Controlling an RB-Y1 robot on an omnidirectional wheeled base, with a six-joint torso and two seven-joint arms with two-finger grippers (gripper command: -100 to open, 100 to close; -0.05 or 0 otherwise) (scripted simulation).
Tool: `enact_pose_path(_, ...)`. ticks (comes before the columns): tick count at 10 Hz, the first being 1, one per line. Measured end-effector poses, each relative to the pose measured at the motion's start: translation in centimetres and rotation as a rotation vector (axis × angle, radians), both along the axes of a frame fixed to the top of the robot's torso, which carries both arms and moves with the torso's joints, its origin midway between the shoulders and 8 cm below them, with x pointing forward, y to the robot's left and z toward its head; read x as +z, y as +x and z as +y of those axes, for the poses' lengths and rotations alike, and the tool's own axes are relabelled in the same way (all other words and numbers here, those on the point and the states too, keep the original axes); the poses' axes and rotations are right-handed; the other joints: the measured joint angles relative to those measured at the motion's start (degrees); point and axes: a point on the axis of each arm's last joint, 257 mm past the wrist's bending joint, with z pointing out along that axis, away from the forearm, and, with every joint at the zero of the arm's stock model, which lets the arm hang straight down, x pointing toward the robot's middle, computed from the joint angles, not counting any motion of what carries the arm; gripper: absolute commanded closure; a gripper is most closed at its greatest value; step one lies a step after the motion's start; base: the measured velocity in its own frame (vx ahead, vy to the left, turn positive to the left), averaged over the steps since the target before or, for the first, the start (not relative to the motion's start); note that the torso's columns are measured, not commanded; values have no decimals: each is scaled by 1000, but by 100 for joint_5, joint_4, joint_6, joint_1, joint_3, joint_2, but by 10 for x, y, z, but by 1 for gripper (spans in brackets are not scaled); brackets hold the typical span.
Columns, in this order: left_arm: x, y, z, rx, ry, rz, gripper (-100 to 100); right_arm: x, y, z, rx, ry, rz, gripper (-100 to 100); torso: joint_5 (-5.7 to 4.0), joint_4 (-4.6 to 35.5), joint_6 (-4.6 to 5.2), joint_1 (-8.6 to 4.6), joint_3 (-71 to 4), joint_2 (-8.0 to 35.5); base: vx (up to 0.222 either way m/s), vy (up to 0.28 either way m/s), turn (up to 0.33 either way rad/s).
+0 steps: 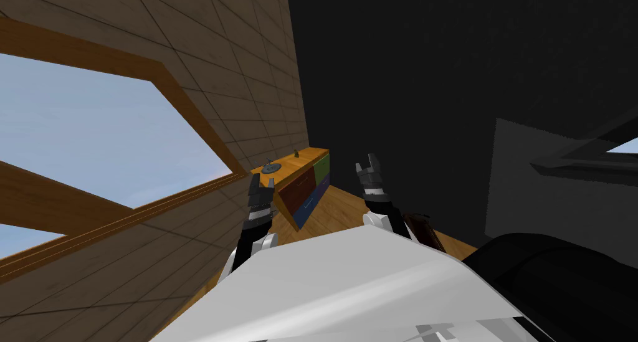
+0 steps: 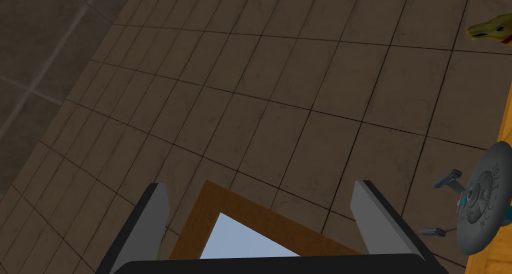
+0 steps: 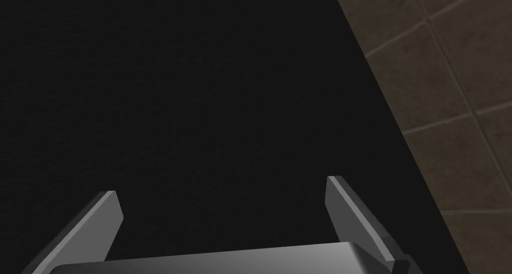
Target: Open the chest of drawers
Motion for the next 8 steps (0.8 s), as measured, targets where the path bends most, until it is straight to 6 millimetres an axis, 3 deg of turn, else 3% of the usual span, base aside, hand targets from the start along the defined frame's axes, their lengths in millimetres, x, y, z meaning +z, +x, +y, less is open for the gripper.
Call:
enact_pose_path(2, 0, 0, 0, 0, 0, 0, 0, 0, 0, 0, 0, 0, 0, 0, 0, 600, 0, 0, -1200, 597, 0, 0, 0)
enact_pose_path(8, 0, 0, 0, 0, 0, 0, 0, 0, 0, 0, 0, 0, 0, 0, 0, 3114, 0, 0, -6227, 3116, 0, 0, 0)
